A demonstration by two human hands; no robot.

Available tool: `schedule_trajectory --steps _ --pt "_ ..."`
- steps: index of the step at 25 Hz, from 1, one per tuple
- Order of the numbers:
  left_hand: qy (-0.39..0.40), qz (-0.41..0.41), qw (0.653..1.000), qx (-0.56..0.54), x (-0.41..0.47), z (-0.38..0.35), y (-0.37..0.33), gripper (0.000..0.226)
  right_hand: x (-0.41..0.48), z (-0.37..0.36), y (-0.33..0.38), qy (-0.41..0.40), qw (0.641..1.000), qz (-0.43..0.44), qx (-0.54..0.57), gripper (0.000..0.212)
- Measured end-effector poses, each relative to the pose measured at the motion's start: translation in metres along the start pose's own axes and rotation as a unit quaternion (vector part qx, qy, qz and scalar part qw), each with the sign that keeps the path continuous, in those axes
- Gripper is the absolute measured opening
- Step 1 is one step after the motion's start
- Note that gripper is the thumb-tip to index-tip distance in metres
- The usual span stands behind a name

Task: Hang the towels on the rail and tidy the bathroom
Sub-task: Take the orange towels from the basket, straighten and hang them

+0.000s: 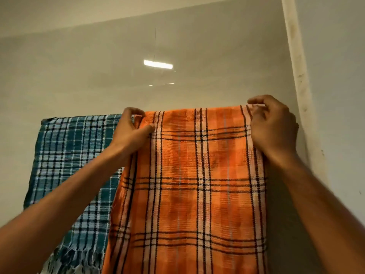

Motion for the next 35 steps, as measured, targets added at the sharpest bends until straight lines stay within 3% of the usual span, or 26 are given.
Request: schedule_trajectory --steps 2,4,5,7,8,10,12,14,15,16,17,19,21,23,25,27,28,32,35 --pt "-0.036 -0.022 0.999 -0.034 0.019 0.013 -0.023 0.014 0.034 -0.009 0.003 0.021 1.000 -0.002 -0.012 0.027" --pt "-0.046 -0.004 0.996 0.070 0.053 0.014 -0.044 0.008 0.075 -0.043 -0.001 0.162 0.979 -0.032 -0.122 0.025" --pt "-0.030 0.010 0.980 0.198 0.068 0.006 -0.052 0.007 0.086 -0.063 -0.003 0.277 0.943 -0.046 -0.180 0.020" --pt "0.040 0.052 0.900 0.431 0.086 -0.016 -0.056 0.021 0.085 -0.089 -0.005 0.491 0.832 -0.083 -0.244 0.023" --pt "0.087 0.073 0.872 0.476 0.087 -0.023 -0.056 0.025 0.083 -0.095 -0.009 0.550 0.787 -0.097 -0.262 0.029" --pt "0.125 0.121 0.866 0.468 0.086 -0.021 -0.054 0.031 0.079 -0.097 -0.011 0.598 0.737 -0.100 -0.299 0.029" --pt "0.076 0.093 0.863 0.490 0.083 -0.008 -0.053 0.048 0.083 -0.095 -0.005 0.569 0.745 -0.037 -0.346 0.030" --pt "-0.050 -0.074 0.783 0.616 0.077 -0.001 -0.066 0.061 0.098 -0.091 0.020 0.386 0.830 0.116 -0.385 0.042" --pt "-0.062 -0.163 0.776 0.607 0.065 -0.009 -0.066 0.061 0.097 -0.087 0.036 0.292 0.880 0.174 -0.333 0.050" --pt "-0.024 -0.226 0.796 0.561 0.053 -0.020 -0.061 0.060 0.088 -0.088 0.041 0.266 0.915 0.180 -0.243 0.057" --pt "0.024 -0.261 0.824 0.502 0.042 -0.029 -0.055 0.060 0.075 -0.097 0.040 0.301 0.926 0.154 -0.169 0.063" --pt "0.065 -0.263 0.857 0.438 0.033 -0.042 -0.048 0.060 0.049 -0.121 0.027 0.413 0.886 0.121 -0.173 0.071" --pt "0.045 -0.234 0.864 0.444 0.043 -0.045 -0.045 0.066 0.048 -0.129 0.015 0.458 0.859 0.087 -0.212 0.071" --pt "0.061 -0.197 0.857 0.473 0.048 -0.047 -0.045 0.070 0.052 -0.127 0.014 0.466 0.854 0.060 -0.222 0.070" --pt "0.072 -0.181 0.855 0.482 0.045 -0.042 -0.047 0.066 0.058 -0.125 0.034 0.390 0.887 0.113 -0.220 0.059" --pt "0.051 -0.182 0.844 0.502 0.032 -0.025 -0.050 0.060 0.055 -0.116 0.078 0.259 0.945 0.172 -0.102 0.051" --pt "0.025 -0.190 0.832 0.520 0.023 -0.012 -0.052 0.056 0.046 -0.114 0.101 0.216 0.957 0.191 -0.022 0.050" --pt "-0.080 -0.170 0.791 0.583 -0.054 0.071 -0.042 0.059 -0.034 -0.136 0.191 0.191 0.916 0.327 0.130 0.037" --pt "-0.159 -0.008 0.729 0.666 -0.185 0.151 0.002 0.063 -0.165 -0.145 0.233 0.246 0.871 0.307 0.294 0.034"
Point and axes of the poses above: each hand's wrist, its own x-axis towards the middle knuckle, its own z-axis out of the back of the hand, y = z × x, the point moved 8 cm from there along x, towards the middle knuckle, and after that the axes turned 7 degrees about z, right-handed, at the moved point
